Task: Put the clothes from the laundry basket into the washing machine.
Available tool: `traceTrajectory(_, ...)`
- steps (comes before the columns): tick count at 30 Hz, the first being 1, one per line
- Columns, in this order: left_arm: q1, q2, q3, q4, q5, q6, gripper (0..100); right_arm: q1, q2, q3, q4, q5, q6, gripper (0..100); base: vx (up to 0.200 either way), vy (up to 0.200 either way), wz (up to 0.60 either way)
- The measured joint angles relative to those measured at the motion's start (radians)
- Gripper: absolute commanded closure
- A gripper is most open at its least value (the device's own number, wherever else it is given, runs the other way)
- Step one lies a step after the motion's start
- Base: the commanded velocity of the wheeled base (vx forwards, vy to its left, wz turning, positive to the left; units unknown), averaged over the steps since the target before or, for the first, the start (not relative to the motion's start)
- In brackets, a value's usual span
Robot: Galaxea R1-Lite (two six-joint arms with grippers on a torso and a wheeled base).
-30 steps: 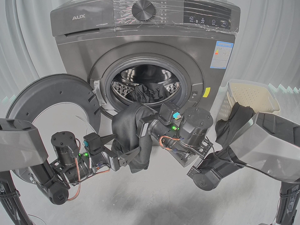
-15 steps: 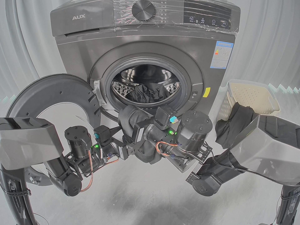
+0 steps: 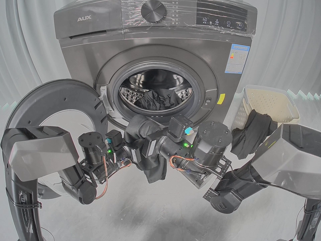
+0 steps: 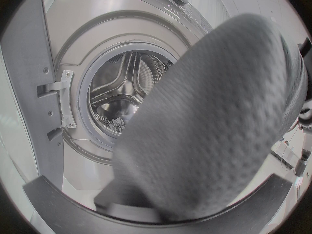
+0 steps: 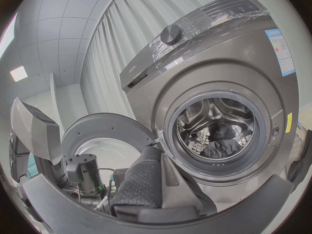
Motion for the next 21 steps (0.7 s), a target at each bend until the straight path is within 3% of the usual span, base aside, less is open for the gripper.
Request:
traceTrajectory(17,0.007,-0.065,0.019,0.000,0.017,-0.037,100,-0.065,-0.015,0.161,0.013,-0.017,0.004,100,0.000,0.000,0.00)
traceTrajectory(18,0.006,-0.074,0.026,0.000,0.017,-0.039,100,-0.065,-0.015,0.163,0.013,-0.017,0.004,0,0.000,0.000,0.00)
traceTrajectory(21,0.004,-0.091,0.039,0.000,0.017,-0.040,100,-0.063,-0.016,0.168,0.013,-0.016,0.006,0,0.000,0.000,0.00)
